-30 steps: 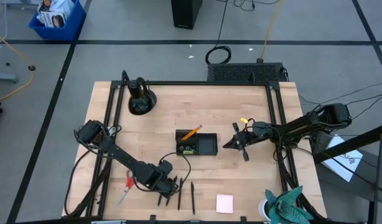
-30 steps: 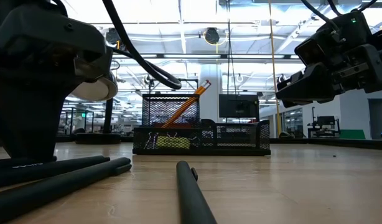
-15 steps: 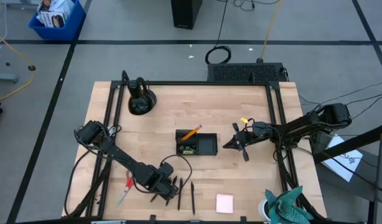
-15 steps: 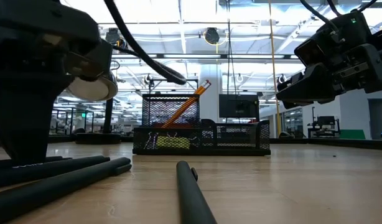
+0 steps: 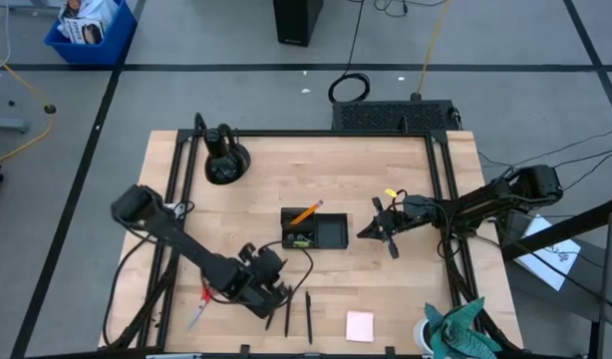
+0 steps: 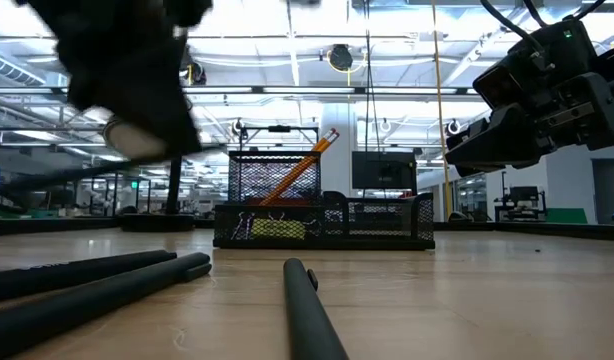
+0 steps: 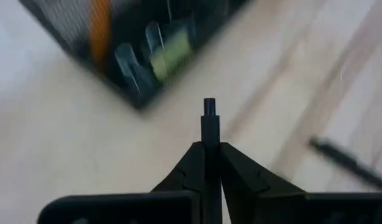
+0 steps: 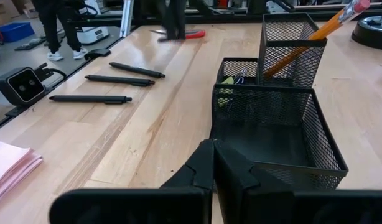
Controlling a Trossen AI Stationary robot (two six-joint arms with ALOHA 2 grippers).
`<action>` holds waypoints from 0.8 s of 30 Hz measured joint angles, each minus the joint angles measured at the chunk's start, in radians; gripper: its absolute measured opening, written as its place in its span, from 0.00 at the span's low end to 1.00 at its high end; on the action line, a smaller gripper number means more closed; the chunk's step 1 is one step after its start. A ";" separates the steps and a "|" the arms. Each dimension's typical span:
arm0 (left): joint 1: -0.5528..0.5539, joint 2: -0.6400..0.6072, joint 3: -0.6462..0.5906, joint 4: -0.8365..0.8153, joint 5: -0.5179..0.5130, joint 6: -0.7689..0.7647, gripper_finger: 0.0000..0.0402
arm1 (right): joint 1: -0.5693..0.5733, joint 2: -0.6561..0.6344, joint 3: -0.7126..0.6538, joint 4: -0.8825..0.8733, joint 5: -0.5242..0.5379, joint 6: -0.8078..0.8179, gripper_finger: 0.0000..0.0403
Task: Pick and place office supplies into organizer
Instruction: Put the black pen into the black desk organizer
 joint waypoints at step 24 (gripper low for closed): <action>0.446 -0.129 -0.069 0.899 0.044 1.213 0.09 | 0.000 0.000 0.000 -0.006 0.000 -0.004 0.01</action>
